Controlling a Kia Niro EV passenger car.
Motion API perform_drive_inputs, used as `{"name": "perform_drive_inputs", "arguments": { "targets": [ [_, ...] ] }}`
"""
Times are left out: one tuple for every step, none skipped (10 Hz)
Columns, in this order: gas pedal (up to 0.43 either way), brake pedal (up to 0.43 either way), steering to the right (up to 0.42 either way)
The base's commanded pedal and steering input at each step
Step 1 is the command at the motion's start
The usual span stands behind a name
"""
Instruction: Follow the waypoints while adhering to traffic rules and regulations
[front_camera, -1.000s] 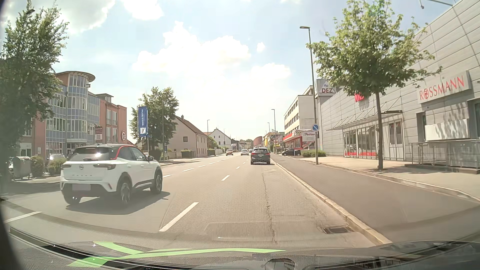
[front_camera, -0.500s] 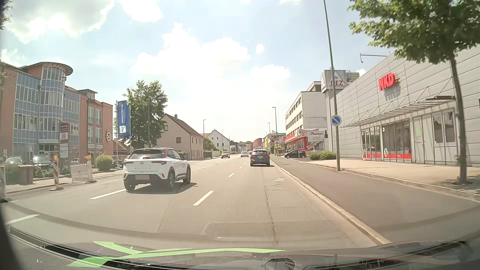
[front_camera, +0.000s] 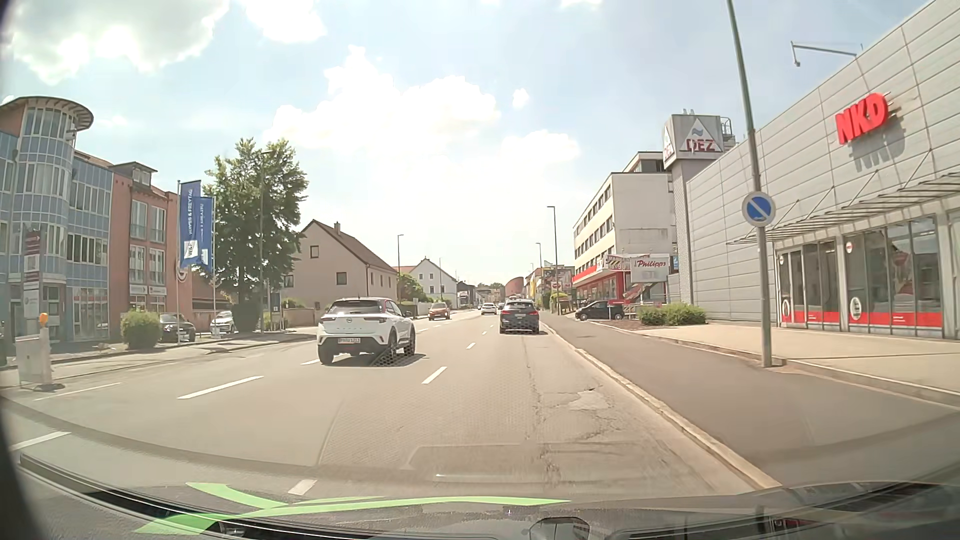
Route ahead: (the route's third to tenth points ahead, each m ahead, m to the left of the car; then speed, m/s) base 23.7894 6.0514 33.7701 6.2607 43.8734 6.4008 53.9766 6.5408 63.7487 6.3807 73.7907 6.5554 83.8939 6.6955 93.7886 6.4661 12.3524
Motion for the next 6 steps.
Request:
{"name": "perform_drive_inputs", "arguments": {
  "targets": [
    [0.157,0.0,-0.004],
    [0.157,0.0,-0.004],
    [0.157,0.0,-0.004],
    [0.157,0.0,-0.004],
    [0.157,0.0,-0.004],
    [0.157,0.0,-0.004]
  ]
}}
